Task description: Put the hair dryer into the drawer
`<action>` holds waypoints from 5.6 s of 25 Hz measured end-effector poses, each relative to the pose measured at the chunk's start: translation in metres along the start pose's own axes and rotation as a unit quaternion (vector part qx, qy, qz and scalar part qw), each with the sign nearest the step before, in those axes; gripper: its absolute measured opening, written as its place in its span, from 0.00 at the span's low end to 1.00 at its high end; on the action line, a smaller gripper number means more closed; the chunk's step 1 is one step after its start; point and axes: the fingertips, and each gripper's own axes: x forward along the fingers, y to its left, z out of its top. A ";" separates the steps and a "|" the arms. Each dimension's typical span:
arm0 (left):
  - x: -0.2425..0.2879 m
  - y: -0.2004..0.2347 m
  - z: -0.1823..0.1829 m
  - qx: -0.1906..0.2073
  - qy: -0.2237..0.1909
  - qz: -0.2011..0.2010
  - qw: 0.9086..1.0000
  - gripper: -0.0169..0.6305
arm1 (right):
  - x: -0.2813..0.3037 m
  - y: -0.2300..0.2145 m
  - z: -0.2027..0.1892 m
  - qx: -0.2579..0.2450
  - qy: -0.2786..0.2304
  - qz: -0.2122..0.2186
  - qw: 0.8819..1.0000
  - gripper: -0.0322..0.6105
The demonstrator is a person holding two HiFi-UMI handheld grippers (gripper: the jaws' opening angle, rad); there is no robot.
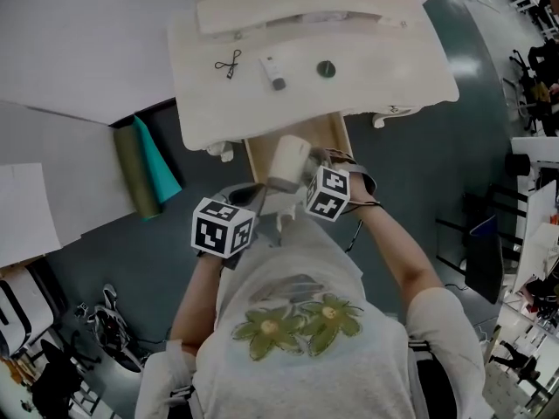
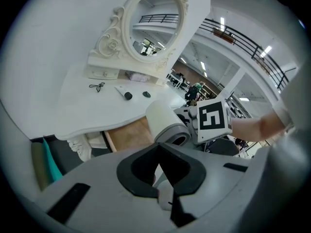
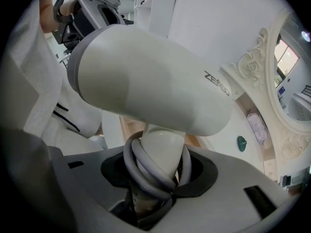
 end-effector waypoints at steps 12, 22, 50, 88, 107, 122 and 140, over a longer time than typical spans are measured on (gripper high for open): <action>0.010 0.003 0.001 -0.028 -0.005 0.025 0.999 0.04 | 0.034 -0.004 -0.015 -0.056 0.016 0.017 0.998 0.37; 0.021 0.004 -0.001 -0.053 -0.009 0.042 0.998 0.04 | 0.065 -0.010 -0.025 -0.072 0.022 0.030 0.997 0.37; 0.035 0.019 -0.016 -0.101 0.005 0.067 0.993 0.04 | 0.137 0.001 -0.034 -0.087 0.047 0.050 0.994 0.37; 0.037 0.034 -0.019 -0.138 0.000 0.062 0.989 0.04 | 0.172 0.007 -0.045 -0.063 0.097 0.096 0.989 0.37; 0.028 0.039 -0.017 -0.141 -0.011 0.066 0.988 0.04 | 0.171 0.005 -0.044 -0.049 0.107 0.104 0.988 0.37; 0.031 0.027 -0.010 -0.118 -0.011 0.059 0.991 0.04 | 0.155 -0.002 -0.042 -0.070 0.101 0.044 0.991 0.38; 0.052 0.010 0.004 -0.085 -0.004 0.038 0.996 0.04 | 0.094 -0.018 -0.019 0.012 0.011 0.018 1.000 0.34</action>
